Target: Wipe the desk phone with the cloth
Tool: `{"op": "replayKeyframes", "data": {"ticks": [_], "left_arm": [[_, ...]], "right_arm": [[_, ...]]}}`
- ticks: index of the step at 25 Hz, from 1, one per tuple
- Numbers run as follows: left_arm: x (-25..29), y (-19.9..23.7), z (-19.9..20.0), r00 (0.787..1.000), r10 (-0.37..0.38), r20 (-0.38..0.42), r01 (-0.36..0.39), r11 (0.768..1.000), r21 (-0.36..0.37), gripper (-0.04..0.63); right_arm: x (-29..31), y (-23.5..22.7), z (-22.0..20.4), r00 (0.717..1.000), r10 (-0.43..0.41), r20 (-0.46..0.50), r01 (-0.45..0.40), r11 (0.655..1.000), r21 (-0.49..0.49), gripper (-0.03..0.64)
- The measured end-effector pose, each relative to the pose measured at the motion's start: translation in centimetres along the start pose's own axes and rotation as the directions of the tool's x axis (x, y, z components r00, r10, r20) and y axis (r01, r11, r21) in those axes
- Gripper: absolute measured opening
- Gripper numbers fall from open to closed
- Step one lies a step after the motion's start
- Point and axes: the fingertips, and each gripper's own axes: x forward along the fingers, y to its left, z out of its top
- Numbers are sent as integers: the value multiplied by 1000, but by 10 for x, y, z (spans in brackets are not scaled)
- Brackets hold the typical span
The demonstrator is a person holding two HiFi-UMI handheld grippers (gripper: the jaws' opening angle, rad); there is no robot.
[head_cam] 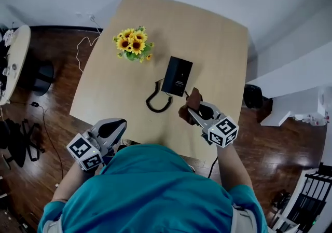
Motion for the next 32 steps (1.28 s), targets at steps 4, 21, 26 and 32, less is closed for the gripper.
{"op": "replayKeyframes", "data": {"ticks": [4, 21, 26, 32], "left_arm": [[-35, -11, 9, 998, -43, 44, 42, 999, 26, 5], [-244, -12, 4, 951, -299, 83, 289, 951, 109, 5], [-255, -63, -6, 944, -317, 90, 302, 942, 144, 5], [-253, -143, -37, 959, -270, 92, 253, 954, 161, 5]], "right_arm": [[-18, 41, 27, 994, -18, 106, 12, 999, 51, 102], [-42, 326, 21, 936, -187, 298, 112, 962, 251, 103], [-89, 352, 12, 920, -192, 341, 119, 967, 224, 103], [-151, 367, -22, 918, -149, 367, 69, 972, 223, 103]]}}
